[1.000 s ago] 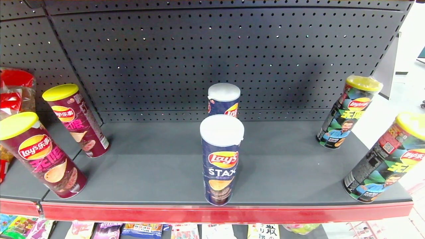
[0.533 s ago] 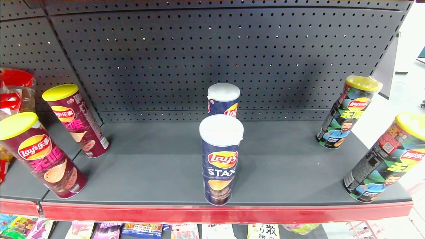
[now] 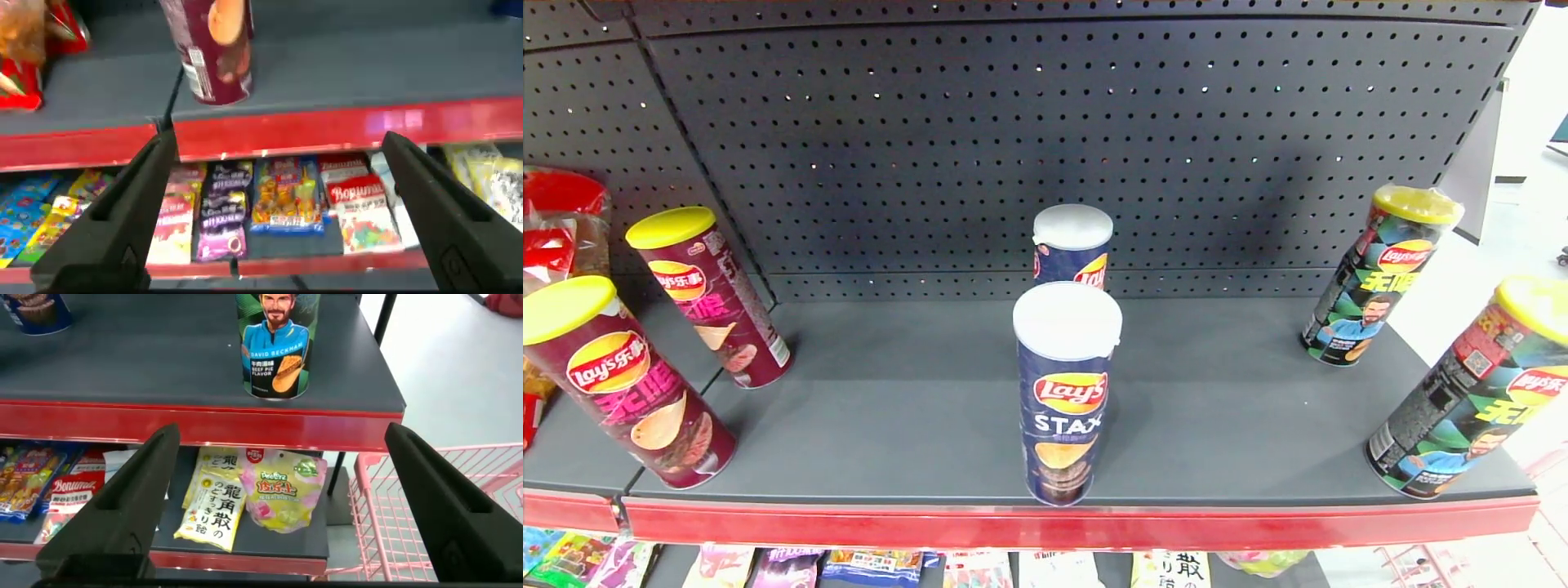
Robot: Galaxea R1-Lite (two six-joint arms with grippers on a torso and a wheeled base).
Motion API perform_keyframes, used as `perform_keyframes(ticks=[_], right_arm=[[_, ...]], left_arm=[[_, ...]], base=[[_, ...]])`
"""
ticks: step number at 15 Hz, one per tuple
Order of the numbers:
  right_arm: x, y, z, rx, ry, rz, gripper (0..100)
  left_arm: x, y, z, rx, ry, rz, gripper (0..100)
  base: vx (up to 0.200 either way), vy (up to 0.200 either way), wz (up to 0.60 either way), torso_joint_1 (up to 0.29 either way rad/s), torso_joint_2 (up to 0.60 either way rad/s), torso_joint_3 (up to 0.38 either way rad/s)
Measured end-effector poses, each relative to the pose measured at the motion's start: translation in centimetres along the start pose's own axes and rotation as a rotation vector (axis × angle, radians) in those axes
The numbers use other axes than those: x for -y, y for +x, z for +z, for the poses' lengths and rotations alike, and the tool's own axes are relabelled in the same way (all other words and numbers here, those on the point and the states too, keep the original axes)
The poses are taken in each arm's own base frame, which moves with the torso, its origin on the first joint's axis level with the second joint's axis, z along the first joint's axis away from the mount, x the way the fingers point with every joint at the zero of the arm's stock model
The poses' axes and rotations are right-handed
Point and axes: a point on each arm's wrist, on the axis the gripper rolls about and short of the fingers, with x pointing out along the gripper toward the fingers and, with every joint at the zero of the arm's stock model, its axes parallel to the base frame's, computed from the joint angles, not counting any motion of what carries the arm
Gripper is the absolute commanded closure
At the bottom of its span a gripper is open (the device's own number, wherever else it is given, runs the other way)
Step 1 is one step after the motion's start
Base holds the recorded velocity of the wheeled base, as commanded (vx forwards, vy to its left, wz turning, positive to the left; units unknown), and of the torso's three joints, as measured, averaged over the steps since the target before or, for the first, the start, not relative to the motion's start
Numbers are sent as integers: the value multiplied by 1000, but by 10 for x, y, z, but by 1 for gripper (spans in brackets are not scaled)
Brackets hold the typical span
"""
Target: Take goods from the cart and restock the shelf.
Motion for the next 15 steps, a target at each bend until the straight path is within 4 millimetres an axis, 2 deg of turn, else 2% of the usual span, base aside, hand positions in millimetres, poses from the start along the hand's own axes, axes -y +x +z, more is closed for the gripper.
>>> perform_keyframes(ticks=[3, 15], right_arm=[[0, 0, 0, 0, 1, 0, 0], [0, 0, 0, 1, 3, 0, 0]], left_arm=[[0, 0, -4, -18, -81, 31, 0], [0, 0, -4, -16, -76, 32, 0]], base=[[0, 0, 0, 0, 0, 0], [0, 0, 0, 0, 0, 0]])
